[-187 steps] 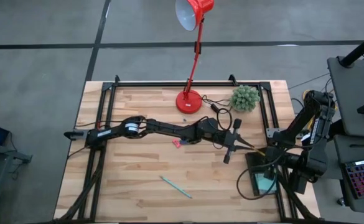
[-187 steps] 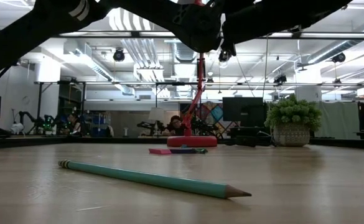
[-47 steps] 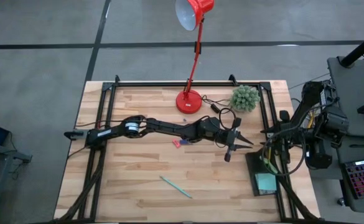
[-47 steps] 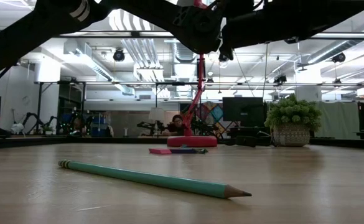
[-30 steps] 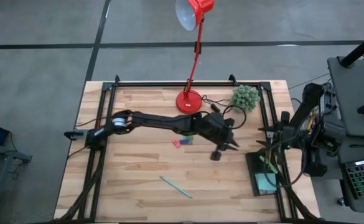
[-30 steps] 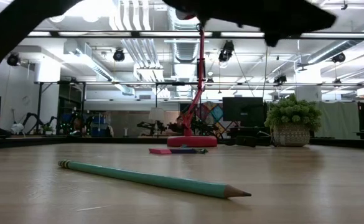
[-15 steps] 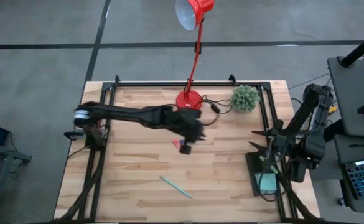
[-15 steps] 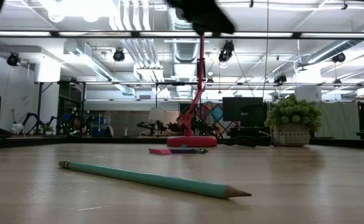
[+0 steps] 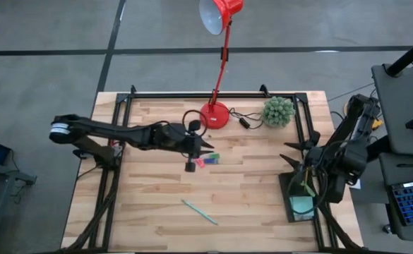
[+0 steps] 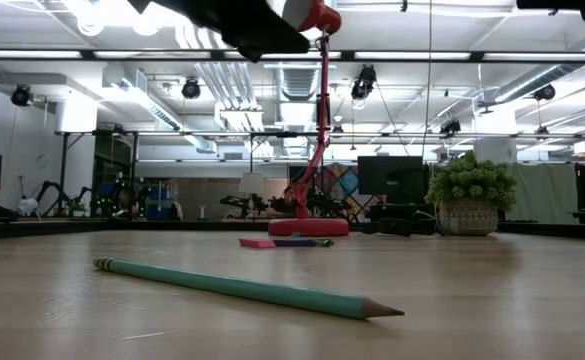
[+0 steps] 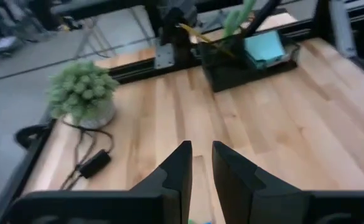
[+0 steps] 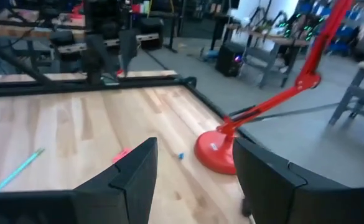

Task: Pick and place office supplies into organizer
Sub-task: Put the blue pencil into the black desk organizer

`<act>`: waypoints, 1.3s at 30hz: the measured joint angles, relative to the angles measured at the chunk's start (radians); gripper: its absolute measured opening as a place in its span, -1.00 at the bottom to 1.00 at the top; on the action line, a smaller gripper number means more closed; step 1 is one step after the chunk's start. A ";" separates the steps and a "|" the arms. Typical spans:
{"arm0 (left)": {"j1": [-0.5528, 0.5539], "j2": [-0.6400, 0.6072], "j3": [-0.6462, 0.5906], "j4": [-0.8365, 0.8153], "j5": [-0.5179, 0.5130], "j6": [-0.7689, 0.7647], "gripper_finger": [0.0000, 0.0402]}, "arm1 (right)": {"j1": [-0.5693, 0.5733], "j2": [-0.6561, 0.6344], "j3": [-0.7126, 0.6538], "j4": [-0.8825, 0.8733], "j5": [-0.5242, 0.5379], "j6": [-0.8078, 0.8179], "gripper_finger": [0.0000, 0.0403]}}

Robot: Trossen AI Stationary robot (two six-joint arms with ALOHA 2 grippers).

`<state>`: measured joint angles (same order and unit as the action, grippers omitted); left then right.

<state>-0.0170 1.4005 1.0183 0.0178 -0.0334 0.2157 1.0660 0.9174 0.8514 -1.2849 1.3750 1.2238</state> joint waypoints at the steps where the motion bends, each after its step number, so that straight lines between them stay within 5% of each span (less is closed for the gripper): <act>1: 0.000 -0.008 -0.015 0.014 -0.015 0.000 -0.76 | 0.000 -0.001 0.007 0.035 -0.020 -0.041 -0.01; 10: 0.000 -0.025 -0.075 0.023 -0.055 -0.001 -0.76 | -0.045 -0.001 0.047 0.617 -0.273 -0.715 -0.01; 14: 0.000 -0.037 -0.077 0.009 -0.055 -0.001 -0.76 | -0.127 0.002 0.051 0.768 -0.421 -0.880 -0.01; 26: -0.001 -0.183 -0.094 -0.218 -0.108 -0.105 -0.76 | -0.365 0.162 0.146 0.826 -0.673 -0.984 -0.01; 39: -0.003 -0.422 -0.275 -0.247 -0.140 -0.137 -0.76 | -0.413 0.486 0.382 0.825 -0.679 -0.841 -0.01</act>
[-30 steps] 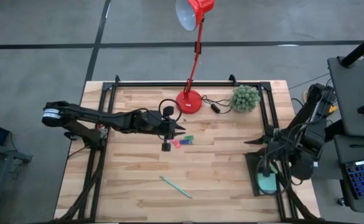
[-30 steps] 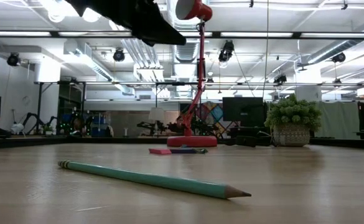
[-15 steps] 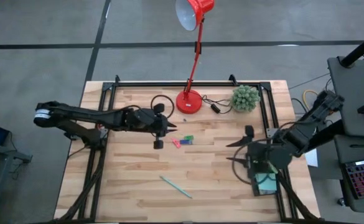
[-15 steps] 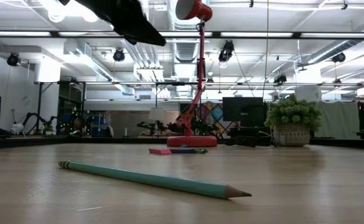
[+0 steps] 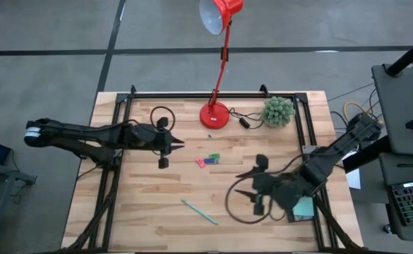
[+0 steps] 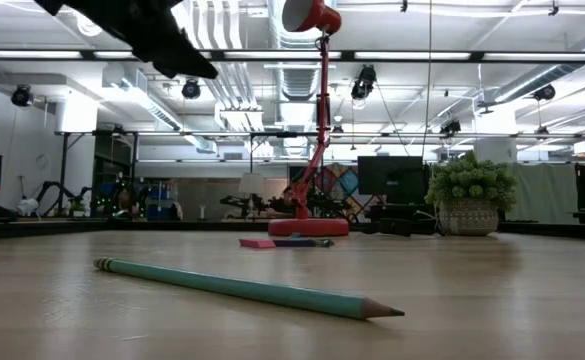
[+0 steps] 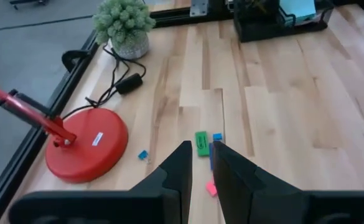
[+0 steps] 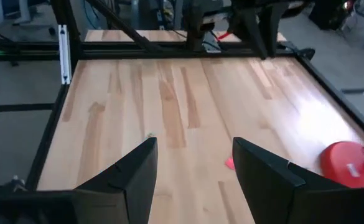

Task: Pick and place office supplies into organizer
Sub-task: Put the blue pencil into the black desk organizer

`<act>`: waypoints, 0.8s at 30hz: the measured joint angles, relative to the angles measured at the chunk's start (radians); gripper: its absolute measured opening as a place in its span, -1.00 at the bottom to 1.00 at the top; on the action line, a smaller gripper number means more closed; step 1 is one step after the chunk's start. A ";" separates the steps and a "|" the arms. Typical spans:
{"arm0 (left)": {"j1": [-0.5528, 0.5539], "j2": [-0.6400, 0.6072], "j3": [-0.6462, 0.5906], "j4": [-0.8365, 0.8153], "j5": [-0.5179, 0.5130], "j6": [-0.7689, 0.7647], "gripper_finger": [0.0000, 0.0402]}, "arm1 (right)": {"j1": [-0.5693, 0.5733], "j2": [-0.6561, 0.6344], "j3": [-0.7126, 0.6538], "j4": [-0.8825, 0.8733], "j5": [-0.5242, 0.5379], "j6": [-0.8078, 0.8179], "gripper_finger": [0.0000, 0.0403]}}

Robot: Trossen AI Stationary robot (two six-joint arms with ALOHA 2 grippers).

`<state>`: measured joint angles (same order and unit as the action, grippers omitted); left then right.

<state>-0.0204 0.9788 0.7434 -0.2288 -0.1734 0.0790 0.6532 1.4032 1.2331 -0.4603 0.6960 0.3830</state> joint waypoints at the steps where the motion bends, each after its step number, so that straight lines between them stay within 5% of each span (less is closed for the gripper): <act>1: 0.000 -0.018 -0.012 0.000 0.000 -0.009 -0.76 | -0.004 0.027 0.017 -0.002 -0.001 0.019 -0.01; 8: -0.001 -0.125 -0.089 0.010 0.001 -0.106 -0.76 | -0.072 0.223 0.142 -0.006 -0.183 0.089 -0.01; 24: -0.001 -0.232 -0.265 0.036 -0.045 -0.092 -0.76 | -0.117 0.547 0.461 -0.305 -0.264 0.379 -0.01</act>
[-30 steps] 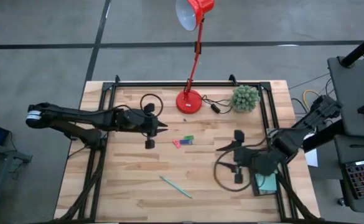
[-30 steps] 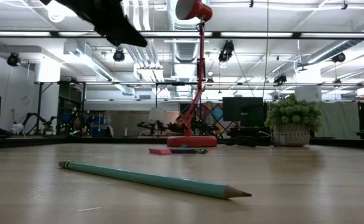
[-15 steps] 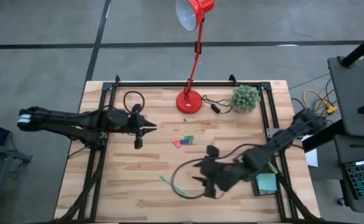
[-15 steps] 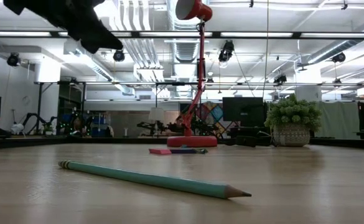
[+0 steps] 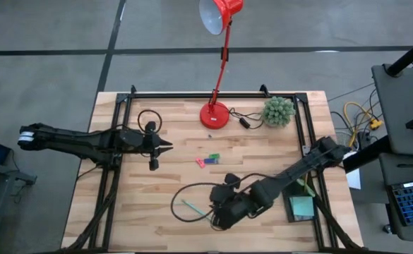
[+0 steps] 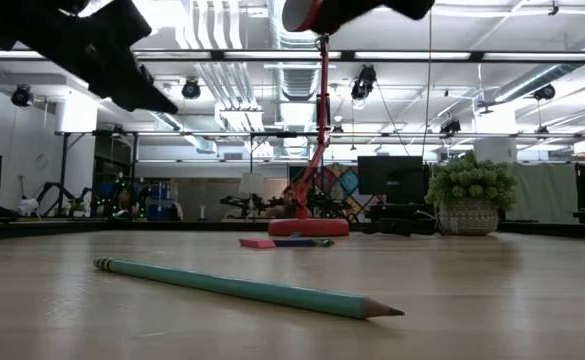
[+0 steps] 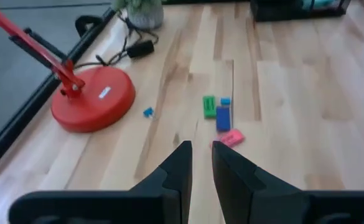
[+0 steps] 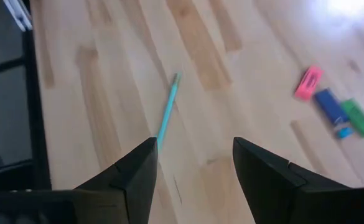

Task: Pick and place office supplies into organizer
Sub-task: Put the blue pencil into the black desk organizer

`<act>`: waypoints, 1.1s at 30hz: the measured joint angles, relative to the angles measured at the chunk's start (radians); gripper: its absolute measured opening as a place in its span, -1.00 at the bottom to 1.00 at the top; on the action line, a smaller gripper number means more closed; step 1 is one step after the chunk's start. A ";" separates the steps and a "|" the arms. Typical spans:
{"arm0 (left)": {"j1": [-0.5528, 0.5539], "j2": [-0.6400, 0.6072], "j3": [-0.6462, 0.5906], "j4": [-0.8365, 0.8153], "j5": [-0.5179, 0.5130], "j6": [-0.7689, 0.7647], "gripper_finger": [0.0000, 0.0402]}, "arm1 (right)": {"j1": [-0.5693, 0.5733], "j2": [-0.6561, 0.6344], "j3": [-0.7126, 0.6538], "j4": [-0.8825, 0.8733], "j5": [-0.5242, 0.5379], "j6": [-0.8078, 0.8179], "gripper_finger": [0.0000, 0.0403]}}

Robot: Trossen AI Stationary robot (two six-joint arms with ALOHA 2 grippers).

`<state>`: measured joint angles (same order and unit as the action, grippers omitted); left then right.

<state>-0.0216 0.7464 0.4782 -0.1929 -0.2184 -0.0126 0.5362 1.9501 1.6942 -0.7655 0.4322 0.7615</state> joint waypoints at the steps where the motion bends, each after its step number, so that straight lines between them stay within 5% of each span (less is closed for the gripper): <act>1: 0.000 0.002 0.000 0.004 0.000 0.003 -0.76 | -0.001 0.021 0.017 -0.021 -0.013 0.006 -0.01; 20: 0.000 -0.010 0.024 0.017 0.000 0.046 -0.76 | -0.088 0.371 0.352 -0.072 -0.132 -0.011 -0.01; 33: 0.000 -0.016 0.018 -0.044 0.000 0.046 -0.76 | -0.177 0.451 0.379 -0.061 -0.314 -0.030 -0.01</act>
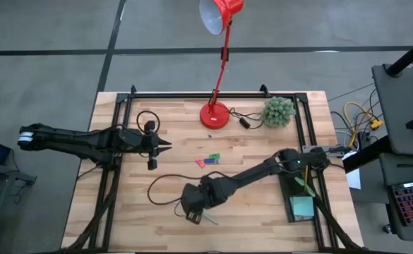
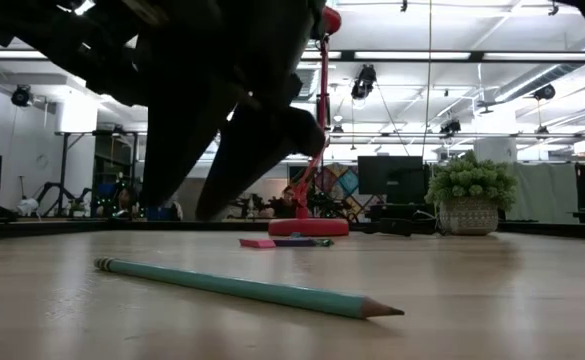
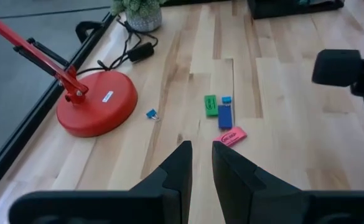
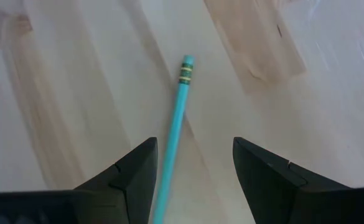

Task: Pick and place office supplies into organizer
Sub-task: Put the blue pencil into the black desk organizer

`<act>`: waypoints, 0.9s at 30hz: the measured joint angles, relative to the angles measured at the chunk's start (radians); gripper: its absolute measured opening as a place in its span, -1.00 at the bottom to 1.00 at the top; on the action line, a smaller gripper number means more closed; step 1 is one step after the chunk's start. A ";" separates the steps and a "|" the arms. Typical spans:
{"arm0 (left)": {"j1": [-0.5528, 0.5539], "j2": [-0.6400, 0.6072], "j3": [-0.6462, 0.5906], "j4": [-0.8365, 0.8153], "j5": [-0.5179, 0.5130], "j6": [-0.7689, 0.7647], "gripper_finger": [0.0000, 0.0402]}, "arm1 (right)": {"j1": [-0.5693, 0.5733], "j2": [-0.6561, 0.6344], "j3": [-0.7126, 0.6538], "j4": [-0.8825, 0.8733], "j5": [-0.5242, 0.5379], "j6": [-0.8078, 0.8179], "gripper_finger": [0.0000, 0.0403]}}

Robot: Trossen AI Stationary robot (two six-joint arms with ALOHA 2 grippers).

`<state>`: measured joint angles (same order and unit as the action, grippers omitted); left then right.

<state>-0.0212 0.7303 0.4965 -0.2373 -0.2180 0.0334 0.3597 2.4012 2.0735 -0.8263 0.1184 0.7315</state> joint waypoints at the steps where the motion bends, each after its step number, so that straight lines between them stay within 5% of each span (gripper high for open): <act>1: 0.000 0.000 0.000 -0.003 0.000 0.000 -0.76 | -0.006 0.002 0.000 0.003 -0.015 -0.003 -0.01; 10: 0.000 0.002 -0.001 -0.010 0.000 0.000 -0.76 | -0.038 0.006 -0.002 0.012 -0.174 -0.025 -0.01; 27: 0.000 0.002 -0.011 -0.013 0.000 0.000 -0.76 | 0.037 0.006 -0.057 0.057 0.002 0.031 -0.01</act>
<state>-0.0212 0.7322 0.4858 -0.2504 -0.2180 0.0334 0.3966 2.4073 2.0170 -0.7695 0.1201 0.7624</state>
